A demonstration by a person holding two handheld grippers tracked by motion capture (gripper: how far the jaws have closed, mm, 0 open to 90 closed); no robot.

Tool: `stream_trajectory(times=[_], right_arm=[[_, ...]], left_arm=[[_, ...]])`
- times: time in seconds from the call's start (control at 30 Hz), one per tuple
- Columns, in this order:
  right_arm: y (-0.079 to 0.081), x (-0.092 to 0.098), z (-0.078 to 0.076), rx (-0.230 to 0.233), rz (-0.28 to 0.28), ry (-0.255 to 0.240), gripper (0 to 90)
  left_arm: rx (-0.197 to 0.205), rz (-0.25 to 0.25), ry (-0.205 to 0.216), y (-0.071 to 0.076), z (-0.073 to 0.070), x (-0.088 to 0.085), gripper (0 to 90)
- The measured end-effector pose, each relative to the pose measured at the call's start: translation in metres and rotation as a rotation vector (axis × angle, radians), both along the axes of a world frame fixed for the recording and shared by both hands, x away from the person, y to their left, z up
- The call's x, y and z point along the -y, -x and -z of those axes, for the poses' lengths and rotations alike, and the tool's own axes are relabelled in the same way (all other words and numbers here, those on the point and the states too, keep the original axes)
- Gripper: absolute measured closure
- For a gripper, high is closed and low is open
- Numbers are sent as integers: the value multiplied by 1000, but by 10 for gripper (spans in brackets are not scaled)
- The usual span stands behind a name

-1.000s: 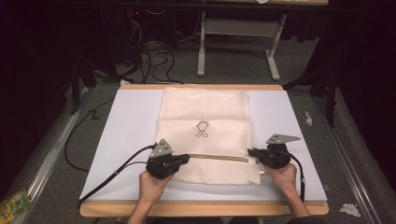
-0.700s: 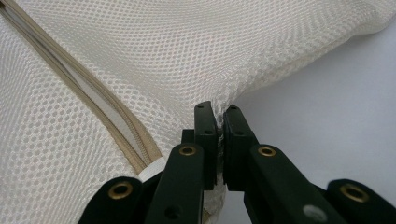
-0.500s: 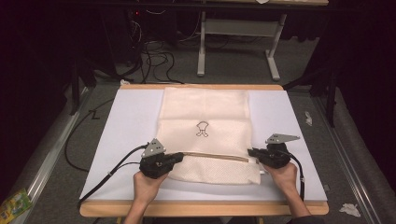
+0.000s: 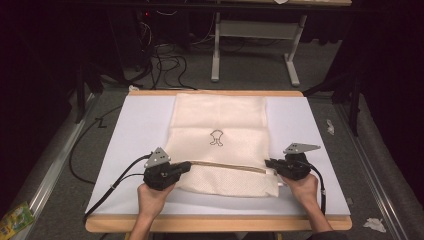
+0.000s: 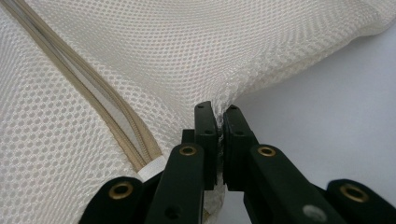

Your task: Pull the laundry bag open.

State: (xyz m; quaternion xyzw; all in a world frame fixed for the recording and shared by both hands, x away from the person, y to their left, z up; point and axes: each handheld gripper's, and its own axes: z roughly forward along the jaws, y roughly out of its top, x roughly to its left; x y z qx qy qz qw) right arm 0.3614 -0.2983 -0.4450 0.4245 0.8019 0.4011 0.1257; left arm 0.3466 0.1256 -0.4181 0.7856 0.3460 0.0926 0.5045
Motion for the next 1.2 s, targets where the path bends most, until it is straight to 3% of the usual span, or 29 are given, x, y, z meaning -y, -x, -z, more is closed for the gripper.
stream_trajectory(times=[0.23, 0.4, 0.87, 1.2], right_arm=[[0, 1, 0, 6, -1, 1, 876], [-1, 0, -1, 8, 1, 11, 876], [-2, -1, -3, 9, 3, 4, 877], [-2, -2, -3, 7, 6, 14, 877]], left_arm=[[1, -38, 5, -1, -2, -11, 870], [4, -52, -17, -2, -4, -15, 870], [-8, -78, -1, -3, -3, -26, 870], [10, -115, 3, -3, -6, -36, 870]])
